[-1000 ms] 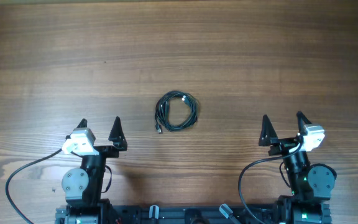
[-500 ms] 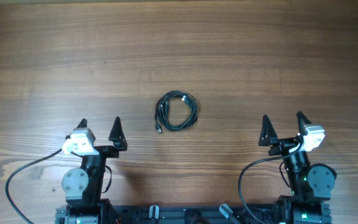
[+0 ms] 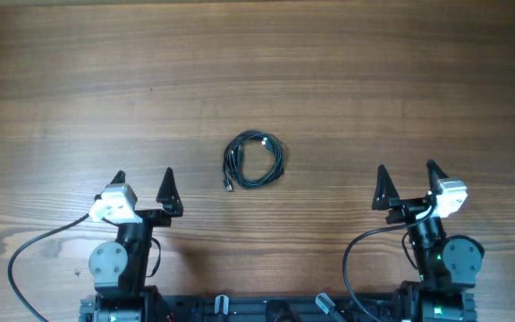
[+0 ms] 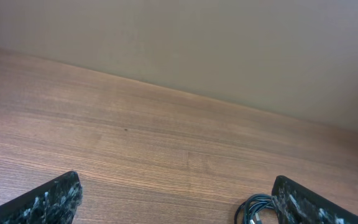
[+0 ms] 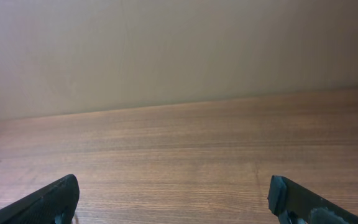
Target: Untangle cables
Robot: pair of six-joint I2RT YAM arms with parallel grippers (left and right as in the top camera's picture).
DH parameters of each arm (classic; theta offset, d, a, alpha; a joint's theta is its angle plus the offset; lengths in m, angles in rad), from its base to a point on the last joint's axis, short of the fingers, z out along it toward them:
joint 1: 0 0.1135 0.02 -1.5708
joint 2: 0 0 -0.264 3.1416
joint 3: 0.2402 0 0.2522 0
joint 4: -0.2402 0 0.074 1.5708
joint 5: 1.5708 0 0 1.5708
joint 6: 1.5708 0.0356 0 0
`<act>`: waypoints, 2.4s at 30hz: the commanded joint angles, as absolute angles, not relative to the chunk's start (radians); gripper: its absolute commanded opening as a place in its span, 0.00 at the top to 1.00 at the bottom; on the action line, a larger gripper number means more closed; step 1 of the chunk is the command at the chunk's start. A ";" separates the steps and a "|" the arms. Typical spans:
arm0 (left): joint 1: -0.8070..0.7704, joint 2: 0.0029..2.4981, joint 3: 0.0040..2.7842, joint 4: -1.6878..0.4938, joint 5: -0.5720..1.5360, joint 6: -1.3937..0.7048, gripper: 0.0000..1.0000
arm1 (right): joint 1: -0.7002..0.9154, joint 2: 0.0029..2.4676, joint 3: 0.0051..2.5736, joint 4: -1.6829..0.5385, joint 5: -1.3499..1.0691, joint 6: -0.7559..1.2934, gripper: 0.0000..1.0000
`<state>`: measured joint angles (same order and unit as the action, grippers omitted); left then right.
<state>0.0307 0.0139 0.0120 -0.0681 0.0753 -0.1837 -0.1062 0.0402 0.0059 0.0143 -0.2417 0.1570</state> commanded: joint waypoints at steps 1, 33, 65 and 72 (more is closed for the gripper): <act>0.025 0.015 0.006 -0.072 0.073 -0.164 0.00 | -0.106 0.036 0.006 0.017 -0.232 0.167 0.00; 0.024 0.741 0.795 -0.292 0.778 -0.376 0.00 | -0.072 0.894 0.894 -0.064 -1.327 0.522 0.00; -0.037 0.862 0.796 -0.528 0.569 -0.424 0.43 | -0.059 1.097 0.906 -0.773 -0.684 0.043 0.30; -0.392 1.253 0.992 -0.548 0.234 -0.345 0.47 | -0.059 1.182 1.104 -1.033 -0.546 -0.105 0.18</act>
<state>-0.2569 1.1362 0.8783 -0.5297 0.4328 -0.4023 -0.0616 1.1545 1.0176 -0.9554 -0.6075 -0.0601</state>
